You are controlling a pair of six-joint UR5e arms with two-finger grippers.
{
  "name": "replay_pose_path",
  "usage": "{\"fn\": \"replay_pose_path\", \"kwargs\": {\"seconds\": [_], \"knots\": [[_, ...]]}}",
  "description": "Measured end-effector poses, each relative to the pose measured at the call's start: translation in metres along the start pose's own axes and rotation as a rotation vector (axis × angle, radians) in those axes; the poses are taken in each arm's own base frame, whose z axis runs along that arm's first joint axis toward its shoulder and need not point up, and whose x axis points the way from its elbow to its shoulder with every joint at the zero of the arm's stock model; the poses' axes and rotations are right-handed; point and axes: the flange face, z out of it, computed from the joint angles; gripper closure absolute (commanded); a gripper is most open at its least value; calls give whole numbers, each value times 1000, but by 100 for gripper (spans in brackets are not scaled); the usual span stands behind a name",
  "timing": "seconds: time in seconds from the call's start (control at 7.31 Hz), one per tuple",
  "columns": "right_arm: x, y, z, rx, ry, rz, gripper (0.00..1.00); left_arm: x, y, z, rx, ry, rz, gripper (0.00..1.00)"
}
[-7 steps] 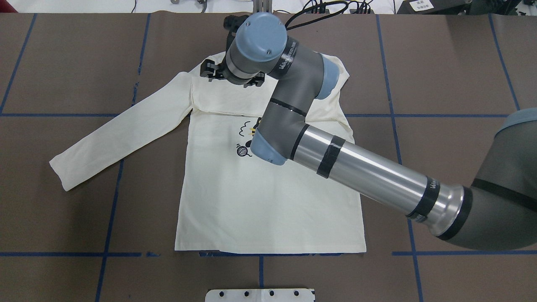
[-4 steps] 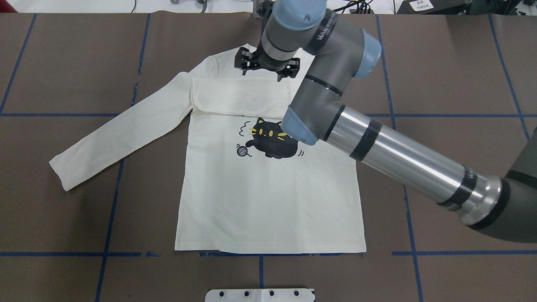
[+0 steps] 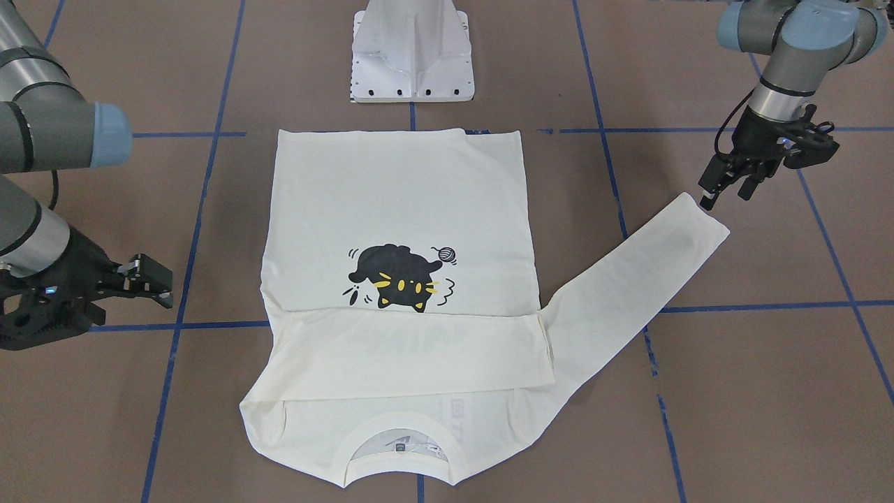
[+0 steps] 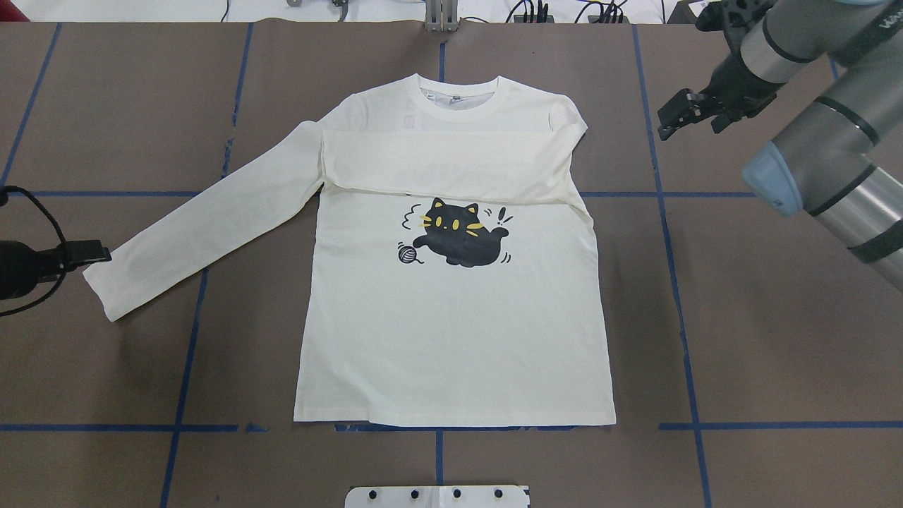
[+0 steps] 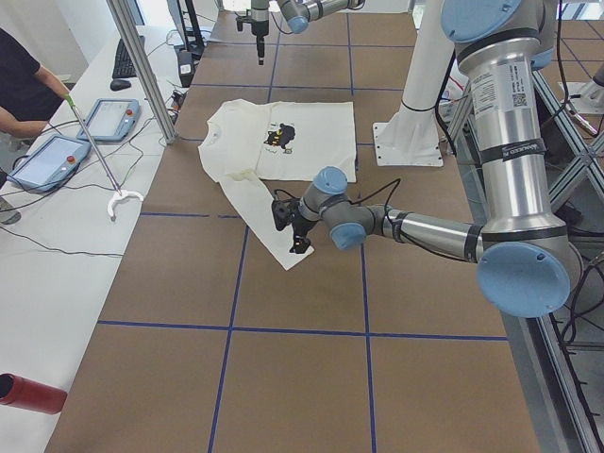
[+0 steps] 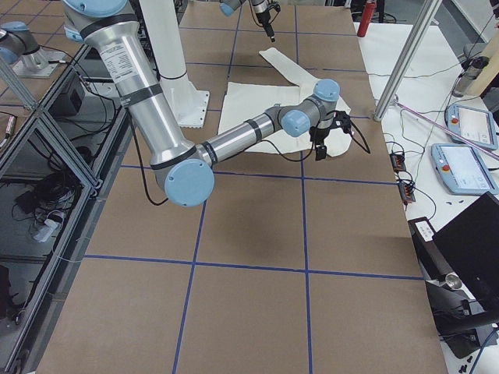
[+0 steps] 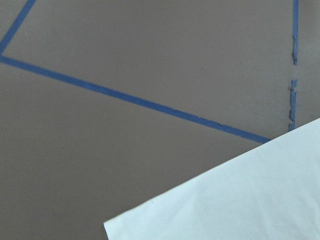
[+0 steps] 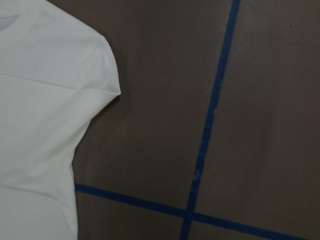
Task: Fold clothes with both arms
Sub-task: 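Open the right gripper and withdraw it from the folded sleeve, then move the left gripper to the other sleeve cuff and grasp it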
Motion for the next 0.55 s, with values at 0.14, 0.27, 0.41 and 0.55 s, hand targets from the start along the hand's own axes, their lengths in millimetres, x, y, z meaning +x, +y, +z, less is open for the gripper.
{"fn": "replay_pose_path", "kwargs": {"seconds": [0.14,0.27,0.41,0.55], "knots": [[26,12,-2,-11,-7,-6,0,-3,10,11,16,-28,5,1],[39,20,-4,-16,-12,-9,0,-7,15,20,26,-49,13,2],[45,24,-5,-18,-14,-10,0,-9,19,29,28,-62,21,2],[47,25,-5,-19,-14,-10,0,-8,22,39,25,-70,29,3]]}}
